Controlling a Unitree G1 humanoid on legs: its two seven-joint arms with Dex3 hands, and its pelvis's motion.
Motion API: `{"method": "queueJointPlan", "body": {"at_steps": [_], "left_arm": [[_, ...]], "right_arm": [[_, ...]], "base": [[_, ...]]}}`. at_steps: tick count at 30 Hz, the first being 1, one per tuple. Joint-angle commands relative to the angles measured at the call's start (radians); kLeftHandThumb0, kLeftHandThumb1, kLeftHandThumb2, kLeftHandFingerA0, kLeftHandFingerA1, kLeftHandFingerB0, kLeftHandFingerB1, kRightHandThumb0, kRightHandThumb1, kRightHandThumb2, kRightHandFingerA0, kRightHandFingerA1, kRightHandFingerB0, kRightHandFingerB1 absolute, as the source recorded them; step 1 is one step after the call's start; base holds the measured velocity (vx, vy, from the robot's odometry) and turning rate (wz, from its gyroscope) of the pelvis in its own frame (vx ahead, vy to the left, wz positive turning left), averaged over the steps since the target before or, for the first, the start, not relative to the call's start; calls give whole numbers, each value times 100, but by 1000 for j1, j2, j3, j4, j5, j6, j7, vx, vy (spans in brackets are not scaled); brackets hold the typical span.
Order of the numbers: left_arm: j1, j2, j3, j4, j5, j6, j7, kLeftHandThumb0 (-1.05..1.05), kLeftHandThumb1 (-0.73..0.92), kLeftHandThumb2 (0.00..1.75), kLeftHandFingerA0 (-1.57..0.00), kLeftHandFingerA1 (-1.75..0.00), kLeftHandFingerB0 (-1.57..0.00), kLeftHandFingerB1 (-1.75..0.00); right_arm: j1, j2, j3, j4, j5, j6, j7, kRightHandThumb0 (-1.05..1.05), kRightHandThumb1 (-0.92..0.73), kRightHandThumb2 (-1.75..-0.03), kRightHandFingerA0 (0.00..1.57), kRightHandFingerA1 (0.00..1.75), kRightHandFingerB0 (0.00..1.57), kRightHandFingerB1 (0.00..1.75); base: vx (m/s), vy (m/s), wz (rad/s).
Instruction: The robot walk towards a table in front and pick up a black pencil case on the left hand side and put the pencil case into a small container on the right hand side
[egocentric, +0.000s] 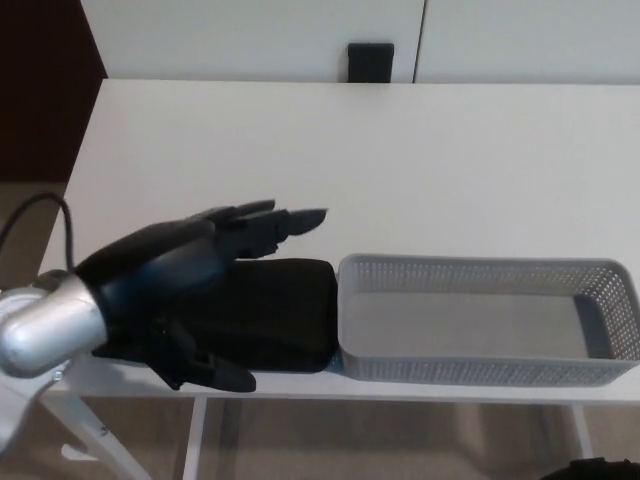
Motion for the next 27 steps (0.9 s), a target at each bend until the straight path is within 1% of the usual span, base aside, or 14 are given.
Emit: {"method": "queueJointPlan", "body": {"at_steps": [1,3,5,6,8,10,12,14,15,16,18,19,20,27], "left_arm": [[-102,-22,-148,154,462,252,101,-57,37,70,0,-1,0,0],[-105,-22,-163,157,489,258,105,-58,37,70,0,0,0,0],[-108,-21,-180,158,524,266,106,-59,38,70,0,0,0,0],[-107,-20,-187,156,542,269,111,-59,38,70,0,0,0,0],[-101,-26,-201,148,570,288,111,-55,34,67,0,0,0,-1],[-100,-31,-209,143,583,305,103,-54,32,65,0,0,0,-2],[-101,-31,-213,141,596,312,96,-48,24,59,0,0,0,-2],[-99,-35,-215,144,599,312,100,-39,37,66,0,0,0,-5],[-99,-37,-218,148,604,313,100,-34,38,67,0,0,0,-5],[-99,-38,-220,153,610,315,101,-33,39,68,0,0,0,-4],[-97,-41,-220,160,616,315,109,-33,39,67,0,0,0,-4],[-94,-43,-220,161,618,317,111,-32,40,68,0,0,0,-4],[-95,-45,-223,168,621,317,114,-34,38,66,0,0,0,-4],[-94,-60,-241,219,658,322,119,-37,38,67,0,0,0,-2]], "right_arm": [[-24,-8,-12,12,11,17,7,-68,-40,-55,106,50,84,44],[-25,-11,-9,7,8,21,11,-74,-28,-72,102,58,80,53],[-26,-13,-6,2,4,23,14,-68,-40,-55,105,49,84,44],[-29,-13,-5,2,4,25,15,-74,-27,-71,101,57,81,53],[-33,-14,-2,-2,1,29,17,-74,-28,-72,101,57,81,53],[-35,-14,-1,-1,1,31,18,-67,-40,-55,106,50,84,44],[-35,-14,1,-10,-2,31,18,-74,-27,-71,104,58,81,52],[-32,-19,1,-17,-3,31,19,-74,-27,-71,105,58,81,52],[-35,-18,1,-12,-1,32,21,-68,-40,-55,108,51,85,45],[-36,-17,0,-12,1,34,23,-74,-26,-70,104,58,81,52],[-40,-15,2,-16,-1,38,24,-67,-39,-55,108,51,85,45],[-39,-16,3,-19,-2,39,24,-74,-27,-71,104,58,81,52],[-40,-18,5,-21,-5,37,24,-69,-40,-55,107,50,85,45],[-34,-25,7,-44,-4,38,36,-69,-41,-55,107,50,84,44]], "base": [[0,0,0],[0,0,0],[0,0,0],[0,0,0],[0,0,0],[0,0,0],[0,0,0],[0,0,0],[0,0,0],[0,0,0],[0,0,0],[0,0,0],[0,0,0],[0,0,0]]}}
